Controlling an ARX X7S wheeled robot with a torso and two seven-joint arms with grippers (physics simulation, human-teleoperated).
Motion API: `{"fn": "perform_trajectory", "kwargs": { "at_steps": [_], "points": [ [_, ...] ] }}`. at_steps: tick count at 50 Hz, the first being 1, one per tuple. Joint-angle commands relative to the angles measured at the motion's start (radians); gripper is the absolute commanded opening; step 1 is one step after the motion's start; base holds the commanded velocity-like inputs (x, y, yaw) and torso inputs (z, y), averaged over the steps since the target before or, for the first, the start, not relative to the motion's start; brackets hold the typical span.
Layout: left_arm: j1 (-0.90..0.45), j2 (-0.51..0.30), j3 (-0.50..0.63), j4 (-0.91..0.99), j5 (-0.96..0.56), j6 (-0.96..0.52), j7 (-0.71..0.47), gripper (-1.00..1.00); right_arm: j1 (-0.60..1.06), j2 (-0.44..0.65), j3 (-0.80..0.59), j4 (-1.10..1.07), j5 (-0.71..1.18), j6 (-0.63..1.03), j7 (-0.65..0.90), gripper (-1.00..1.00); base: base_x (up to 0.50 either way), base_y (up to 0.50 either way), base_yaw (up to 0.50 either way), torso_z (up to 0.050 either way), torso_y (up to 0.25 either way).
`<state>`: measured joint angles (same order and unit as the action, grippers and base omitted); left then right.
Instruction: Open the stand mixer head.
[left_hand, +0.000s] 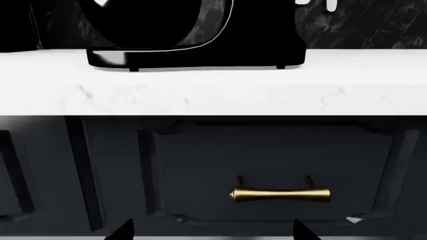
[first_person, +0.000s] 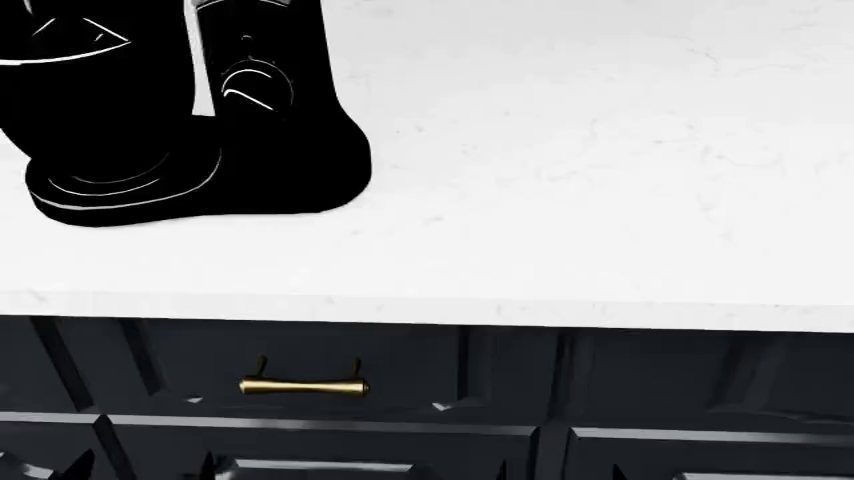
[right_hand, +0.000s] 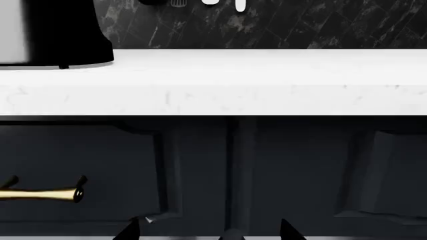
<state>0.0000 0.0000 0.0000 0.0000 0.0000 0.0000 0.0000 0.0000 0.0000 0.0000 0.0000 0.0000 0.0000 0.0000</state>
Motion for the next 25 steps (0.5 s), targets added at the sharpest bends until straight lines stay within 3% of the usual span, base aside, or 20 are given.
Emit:
{"fn": "perform_trajectory", "kwargs": {
  "at_steps": [1,2,16,17,25],
  "points": [
    [-0.002,-0.015,0.015,0.001,-0.021,-0.011,-0.019,1.0,0.002,0.017,-0.032,0.018,-0.017,0.004,0.033,1.0,0.0,0.0,0.0,0.0,0.0],
    [-0.006,-0.021,0.022,-0.048,-0.02,0.041,-0.024,1.0,-0.002,0.029,-0.05,0.021,-0.025,-0.028,0.025,1.0,0.0,0.0,0.0,0.0,0.0],
    [-0.005,-0.06,0.075,0.011,-0.043,-0.043,-0.048,1.0,0.011,0.057,-0.084,0.031,0.014,0.007,0.046,1.0,0.0,0.0,0.0,0.0,0.0],
    [0.0,-0.017,0.03,-0.032,0.022,0.026,0.002,1.0,0.01,0.017,-0.035,0.035,-0.042,0.007,0.01,1.0,0.0,0.0,0.0,0.0,0.0],
    [-0.008,-0.04,0.049,-0.033,-0.028,-0.003,-0.022,1.0,0.019,0.049,-0.087,0.061,-0.102,-0.006,0.08,1.0,0.0,0.06,0.0,0.0,0.0]
  ]
}}
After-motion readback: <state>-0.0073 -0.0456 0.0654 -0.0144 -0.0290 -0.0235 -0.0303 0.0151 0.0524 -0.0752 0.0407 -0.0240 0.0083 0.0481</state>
